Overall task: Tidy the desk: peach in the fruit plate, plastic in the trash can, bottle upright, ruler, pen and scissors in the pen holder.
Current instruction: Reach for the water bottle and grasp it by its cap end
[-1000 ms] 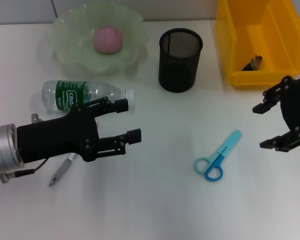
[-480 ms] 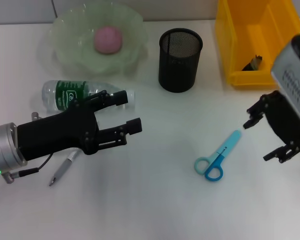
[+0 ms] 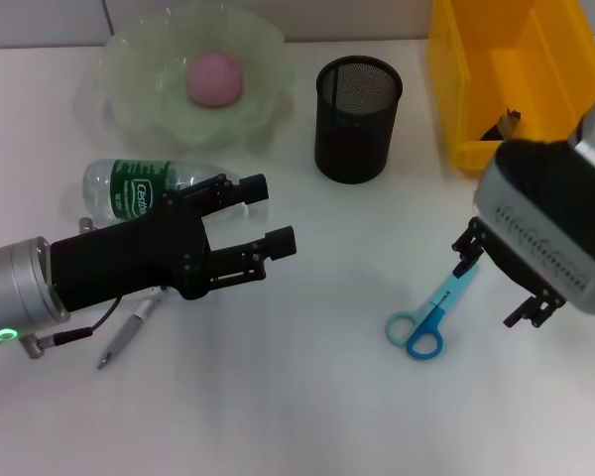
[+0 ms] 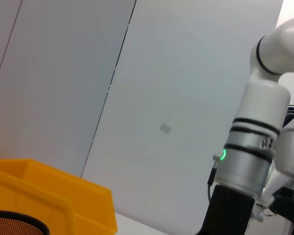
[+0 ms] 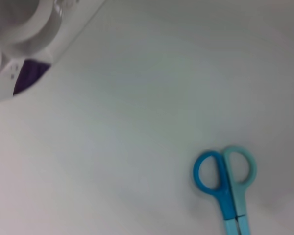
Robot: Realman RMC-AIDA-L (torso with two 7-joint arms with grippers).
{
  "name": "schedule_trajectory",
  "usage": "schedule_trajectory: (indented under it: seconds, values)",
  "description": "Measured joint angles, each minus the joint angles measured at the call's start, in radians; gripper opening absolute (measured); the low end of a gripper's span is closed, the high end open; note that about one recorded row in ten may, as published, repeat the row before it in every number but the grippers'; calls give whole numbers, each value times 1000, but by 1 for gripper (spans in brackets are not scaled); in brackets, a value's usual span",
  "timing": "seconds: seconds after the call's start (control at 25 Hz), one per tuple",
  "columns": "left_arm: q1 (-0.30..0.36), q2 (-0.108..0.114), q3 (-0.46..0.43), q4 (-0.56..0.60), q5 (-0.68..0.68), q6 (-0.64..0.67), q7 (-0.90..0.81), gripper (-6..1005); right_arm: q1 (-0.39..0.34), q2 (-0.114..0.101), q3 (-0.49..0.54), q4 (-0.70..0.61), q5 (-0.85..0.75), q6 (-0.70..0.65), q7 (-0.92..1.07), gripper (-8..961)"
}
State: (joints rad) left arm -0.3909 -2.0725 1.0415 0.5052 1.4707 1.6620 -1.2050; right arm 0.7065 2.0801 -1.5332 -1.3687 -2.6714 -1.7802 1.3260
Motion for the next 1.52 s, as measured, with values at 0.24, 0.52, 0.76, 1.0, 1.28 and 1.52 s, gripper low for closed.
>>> schedule_trajectory:
  seconds: [0.24, 0.52, 0.76, 1.0, 1.28, 1.52]
  values:
    - [-2, -1, 3, -7, -19, -4, 0, 800, -2, 1, -60, 43, 2, 55, -47, 696]
    - [-5, -1, 5, -19, -29, -8, -1, 800, 3, 3, -90, 71, 22, 100, -73, 695]
    - [-2, 0, 6, -23, -29, -8, -1, 800, 11, 6, -112, 63, 31, 117, -68, 695]
    - [2, 2, 1, -22, -29, -8, 15, 800, 20, 8, -101, 64, 59, 120, -49, 696]
    - [8, 6, -49, -14, -30, -11, 55, 799, 5, 4, 129, 61, 316, 111, -48, 696]
    - [34, 14, -166, 34, -20, -17, 61, 799, -47, 2, 338, 92, 530, 94, -53, 695]
